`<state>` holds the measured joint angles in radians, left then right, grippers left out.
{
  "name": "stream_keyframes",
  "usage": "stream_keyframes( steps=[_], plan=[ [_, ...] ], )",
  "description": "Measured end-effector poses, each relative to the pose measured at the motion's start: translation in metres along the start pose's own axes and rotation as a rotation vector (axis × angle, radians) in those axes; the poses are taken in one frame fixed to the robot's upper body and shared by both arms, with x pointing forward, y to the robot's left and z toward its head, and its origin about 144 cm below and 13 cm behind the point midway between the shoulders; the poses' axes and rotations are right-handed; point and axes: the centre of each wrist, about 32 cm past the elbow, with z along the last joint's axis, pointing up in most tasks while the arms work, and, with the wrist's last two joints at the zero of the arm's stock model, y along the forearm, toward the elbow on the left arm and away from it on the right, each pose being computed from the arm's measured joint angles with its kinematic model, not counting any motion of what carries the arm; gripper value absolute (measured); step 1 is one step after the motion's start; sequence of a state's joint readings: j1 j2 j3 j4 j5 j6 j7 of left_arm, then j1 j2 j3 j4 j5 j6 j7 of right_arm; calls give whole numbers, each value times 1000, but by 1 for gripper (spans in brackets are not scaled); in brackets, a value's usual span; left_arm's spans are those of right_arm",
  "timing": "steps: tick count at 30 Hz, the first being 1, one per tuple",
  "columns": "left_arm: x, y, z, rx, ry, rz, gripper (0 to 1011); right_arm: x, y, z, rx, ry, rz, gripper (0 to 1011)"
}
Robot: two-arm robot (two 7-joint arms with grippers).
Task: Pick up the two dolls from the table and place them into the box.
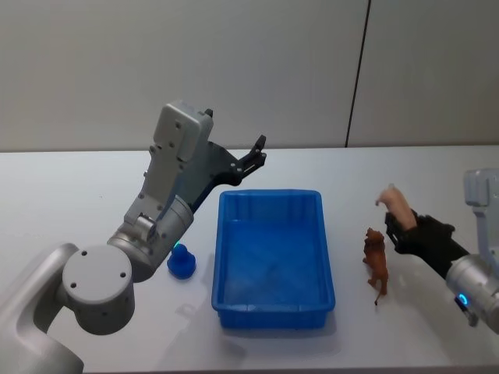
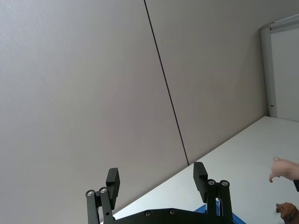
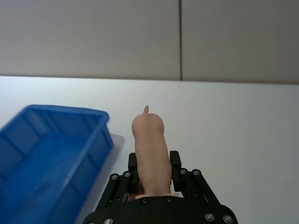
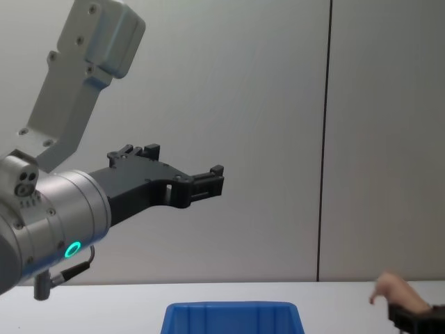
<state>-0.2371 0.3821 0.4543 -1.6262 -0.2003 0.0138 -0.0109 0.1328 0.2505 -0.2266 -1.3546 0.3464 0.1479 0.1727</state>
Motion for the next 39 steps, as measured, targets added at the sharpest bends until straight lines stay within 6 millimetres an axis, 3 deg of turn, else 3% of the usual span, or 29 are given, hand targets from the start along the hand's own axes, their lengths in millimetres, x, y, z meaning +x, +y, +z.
stream_keyframes(
  steps=[12,25,28,39],
  plan=[
    [0,0,0,0,0,0,1001,-15,3,13,92,-52,163,374],
    [0,0,0,0,0,0,1001,-39,21,23,148,-101,367,378],
    [0,0,0,0,0,0,1001,-46,27,25,154,-112,416,412],
    [0,0,0,0,0,0,1001,-73,60,29,159,-135,572,775]
  ],
)
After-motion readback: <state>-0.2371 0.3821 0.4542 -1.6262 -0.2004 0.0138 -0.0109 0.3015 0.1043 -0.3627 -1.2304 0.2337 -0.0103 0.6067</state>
